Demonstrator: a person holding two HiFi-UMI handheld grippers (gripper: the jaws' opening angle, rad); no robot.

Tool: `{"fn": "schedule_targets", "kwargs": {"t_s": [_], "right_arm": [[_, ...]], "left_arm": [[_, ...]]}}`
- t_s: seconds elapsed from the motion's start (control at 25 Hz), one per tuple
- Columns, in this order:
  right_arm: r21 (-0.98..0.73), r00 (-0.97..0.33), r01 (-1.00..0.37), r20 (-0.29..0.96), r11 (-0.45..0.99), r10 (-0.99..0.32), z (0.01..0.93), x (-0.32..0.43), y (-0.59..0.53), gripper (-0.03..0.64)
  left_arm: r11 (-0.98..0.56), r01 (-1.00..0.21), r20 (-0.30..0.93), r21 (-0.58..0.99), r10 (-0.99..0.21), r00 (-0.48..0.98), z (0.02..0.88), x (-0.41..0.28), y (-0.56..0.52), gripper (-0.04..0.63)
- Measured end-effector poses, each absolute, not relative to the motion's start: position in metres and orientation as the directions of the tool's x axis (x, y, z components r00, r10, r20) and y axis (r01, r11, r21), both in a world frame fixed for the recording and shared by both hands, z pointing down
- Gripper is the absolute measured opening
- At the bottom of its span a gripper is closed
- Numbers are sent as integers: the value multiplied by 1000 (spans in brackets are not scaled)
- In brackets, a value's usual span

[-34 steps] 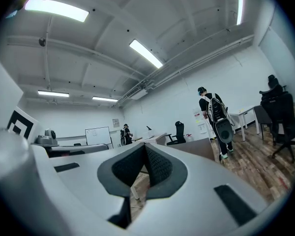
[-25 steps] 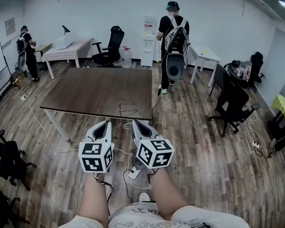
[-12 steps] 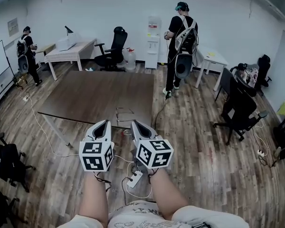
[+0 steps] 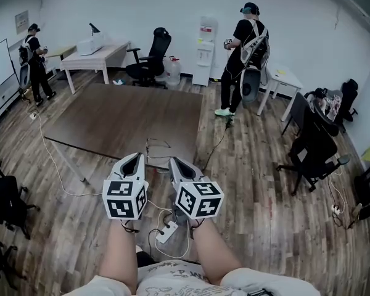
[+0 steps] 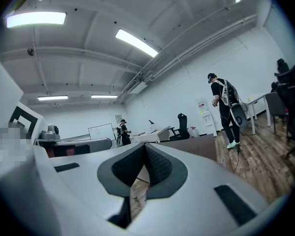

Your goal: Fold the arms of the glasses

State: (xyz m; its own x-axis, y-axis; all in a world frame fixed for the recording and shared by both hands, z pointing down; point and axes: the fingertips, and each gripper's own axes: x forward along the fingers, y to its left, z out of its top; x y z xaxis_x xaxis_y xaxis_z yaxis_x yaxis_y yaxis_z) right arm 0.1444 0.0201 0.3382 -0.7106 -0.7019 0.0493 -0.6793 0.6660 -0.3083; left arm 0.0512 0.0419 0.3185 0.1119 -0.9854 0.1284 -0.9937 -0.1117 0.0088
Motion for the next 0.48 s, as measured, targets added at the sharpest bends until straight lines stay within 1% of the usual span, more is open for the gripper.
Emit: {"fn": "schedule_targets", "kwargs": {"t_s": [0.24, 0.48], "right_arm": [[-321, -703, -687, 67, 652, -708, 351, 147, -2, 12], [-320, -687, -703, 78, 635, -722, 363, 136, -29, 12]], "left_arm": [[-115, -993, 155, 3, -981, 114, 332, 51, 19, 14], [-136, -991, 156, 1, -978, 135, 342, 38, -10, 14]]}}
